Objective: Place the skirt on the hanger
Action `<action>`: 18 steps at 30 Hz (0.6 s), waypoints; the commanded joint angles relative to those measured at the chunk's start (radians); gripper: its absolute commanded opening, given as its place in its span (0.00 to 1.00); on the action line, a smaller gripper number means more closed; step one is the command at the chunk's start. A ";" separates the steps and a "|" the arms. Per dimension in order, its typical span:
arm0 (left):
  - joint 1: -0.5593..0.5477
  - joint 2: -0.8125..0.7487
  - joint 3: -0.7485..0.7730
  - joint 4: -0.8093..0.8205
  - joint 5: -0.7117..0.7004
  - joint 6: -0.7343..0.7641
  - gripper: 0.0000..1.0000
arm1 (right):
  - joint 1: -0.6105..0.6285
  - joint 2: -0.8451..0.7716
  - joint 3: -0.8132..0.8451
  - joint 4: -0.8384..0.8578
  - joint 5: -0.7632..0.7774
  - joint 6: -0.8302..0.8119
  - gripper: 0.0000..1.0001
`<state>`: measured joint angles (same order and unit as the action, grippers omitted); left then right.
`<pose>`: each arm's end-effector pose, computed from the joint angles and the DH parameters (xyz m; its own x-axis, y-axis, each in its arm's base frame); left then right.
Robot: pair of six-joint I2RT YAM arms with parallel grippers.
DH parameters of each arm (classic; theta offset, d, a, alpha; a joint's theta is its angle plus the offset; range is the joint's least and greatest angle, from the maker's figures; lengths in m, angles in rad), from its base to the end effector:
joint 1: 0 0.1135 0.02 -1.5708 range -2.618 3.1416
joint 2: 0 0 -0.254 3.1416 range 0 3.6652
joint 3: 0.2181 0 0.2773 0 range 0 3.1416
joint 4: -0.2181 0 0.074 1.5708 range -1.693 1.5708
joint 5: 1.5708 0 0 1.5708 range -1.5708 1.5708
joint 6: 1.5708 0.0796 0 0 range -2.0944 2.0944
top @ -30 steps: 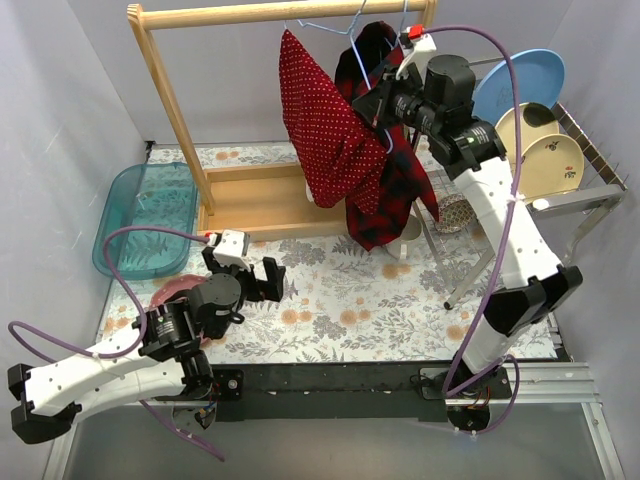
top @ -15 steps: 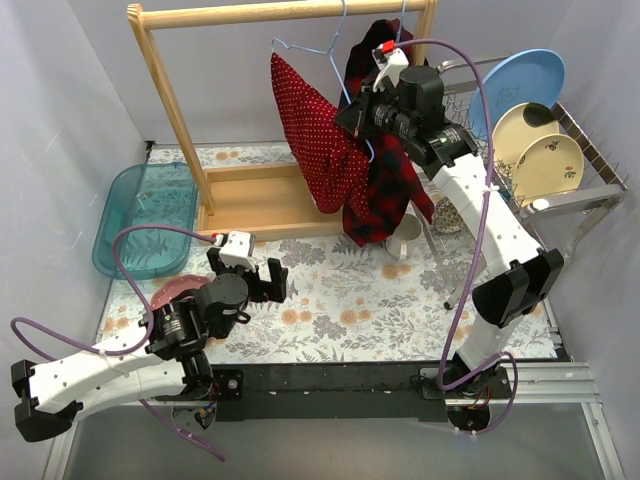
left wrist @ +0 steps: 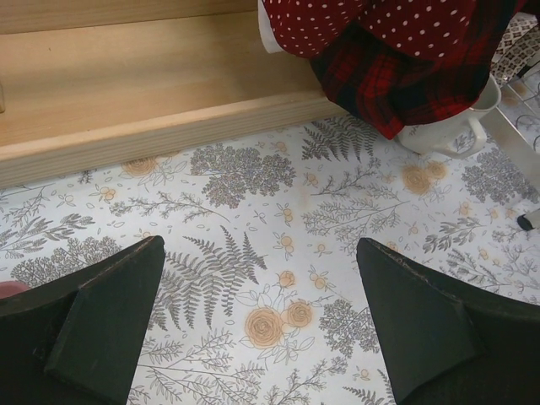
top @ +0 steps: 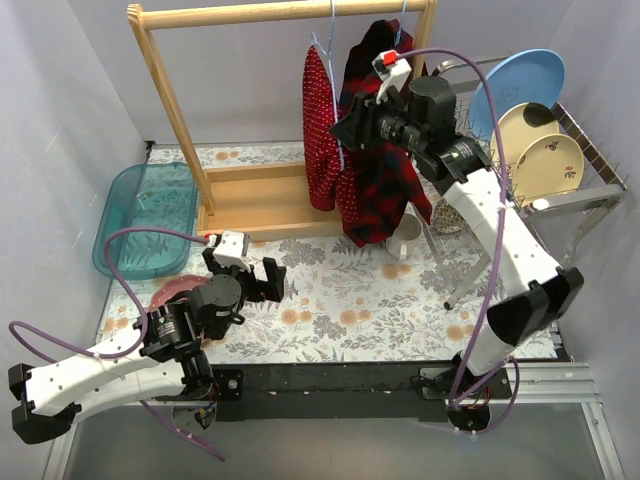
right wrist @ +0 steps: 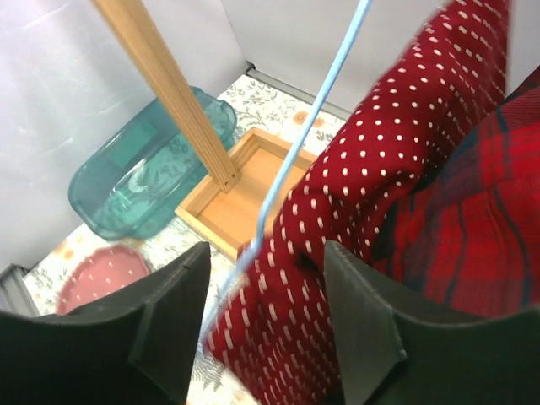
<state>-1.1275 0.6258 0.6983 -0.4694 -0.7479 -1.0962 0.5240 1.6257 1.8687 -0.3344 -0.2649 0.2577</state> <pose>0.1355 -0.1591 0.2906 -0.4255 -0.6241 -0.6553 0.0322 0.7132 -0.7002 0.3640 0.2344 0.4767 -0.2570 0.1356 -0.9569 -0.6651 0.6935 0.2769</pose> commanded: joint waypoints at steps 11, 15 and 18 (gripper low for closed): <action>0.005 -0.054 0.020 0.014 -0.013 -0.008 0.98 | -0.015 -0.351 -0.158 -0.121 -0.165 -0.475 0.89; 0.005 -0.086 0.043 0.025 -0.007 0.001 0.98 | -0.042 -0.408 -0.180 -0.176 -0.175 -0.546 0.91; 0.005 -0.084 0.067 0.028 -0.019 0.019 0.98 | -0.073 -0.454 -0.194 -0.213 -0.186 -0.584 0.93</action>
<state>-1.1275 0.5499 0.7063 -0.4629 -0.7448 -1.0977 0.4816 1.2293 1.6882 -0.4877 -0.4229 -0.2268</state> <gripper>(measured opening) 0.982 0.918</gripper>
